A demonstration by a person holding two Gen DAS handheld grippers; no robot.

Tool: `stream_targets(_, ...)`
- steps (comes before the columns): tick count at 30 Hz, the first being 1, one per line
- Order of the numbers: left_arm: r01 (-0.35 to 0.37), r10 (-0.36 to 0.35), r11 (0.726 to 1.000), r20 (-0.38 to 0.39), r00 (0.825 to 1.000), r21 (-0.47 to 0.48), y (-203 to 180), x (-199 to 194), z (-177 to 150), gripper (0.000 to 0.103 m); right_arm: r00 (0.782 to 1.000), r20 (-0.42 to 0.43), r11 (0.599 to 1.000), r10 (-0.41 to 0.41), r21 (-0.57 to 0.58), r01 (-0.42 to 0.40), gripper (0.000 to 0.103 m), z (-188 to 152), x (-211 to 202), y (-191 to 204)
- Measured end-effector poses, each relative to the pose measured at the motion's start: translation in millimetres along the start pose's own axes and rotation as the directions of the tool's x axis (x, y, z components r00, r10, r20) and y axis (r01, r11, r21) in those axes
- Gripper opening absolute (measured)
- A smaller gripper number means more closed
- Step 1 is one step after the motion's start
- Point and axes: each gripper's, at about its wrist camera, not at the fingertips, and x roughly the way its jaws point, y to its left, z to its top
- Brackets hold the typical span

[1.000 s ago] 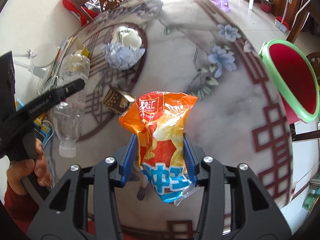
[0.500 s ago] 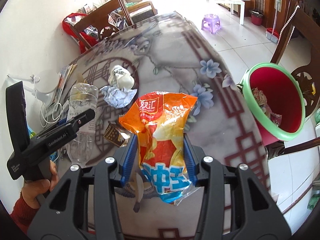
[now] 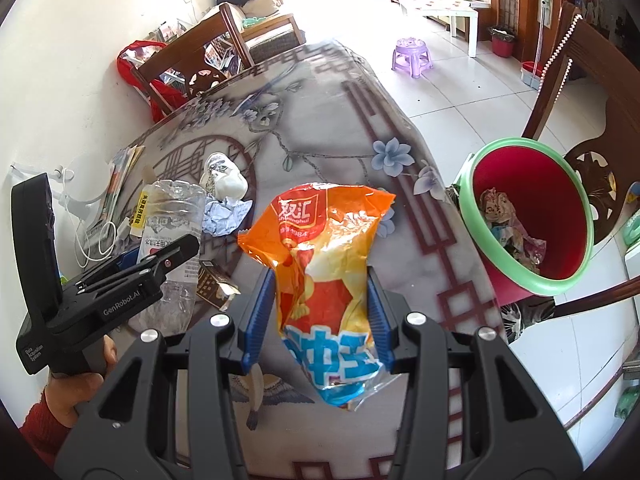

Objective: Collect trash
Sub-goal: 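Carry the water bottle and orange snack bag over the red bin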

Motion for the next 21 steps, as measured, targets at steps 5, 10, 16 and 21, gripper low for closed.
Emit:
stream_targets(5, 0.013, -0.013, 1.0, -0.009, 1.0, 0.028, -18.8, 6.5, 2.9, 0.052, 1.0, 0.006, 1.0, -0.014, 0.024, 0.014, 0.043, 1.4, -5.3, -17.7)
stream_targets(10, 0.031, -0.029, 0.998, -0.02, 0.999, 0.057, -39.7, 15.6, 6.2, 0.052, 0.999, 0.018, 0.997, -0.037, 0.063, 0.036, 0.043, 2.4, -13.0, -41.7)
stream_targets(16, 0.054, -0.051, 0.994, -0.033, 0.998, 0.092, -62.8, 23.8, 8.2, 0.052, 0.997, 0.03, 0.992, -0.074, 0.105, 0.07, 0.043, 4.0, -21.4, -72.2)
stream_targets(21, 0.064, -0.059, 0.992, -0.049, 0.997, 0.113, -77.1, 32.0, 9.3, 0.052, 0.993, 0.044, 0.983, -0.11, 0.151, 0.102, 0.043, 6.3, -31.2, -98.8)
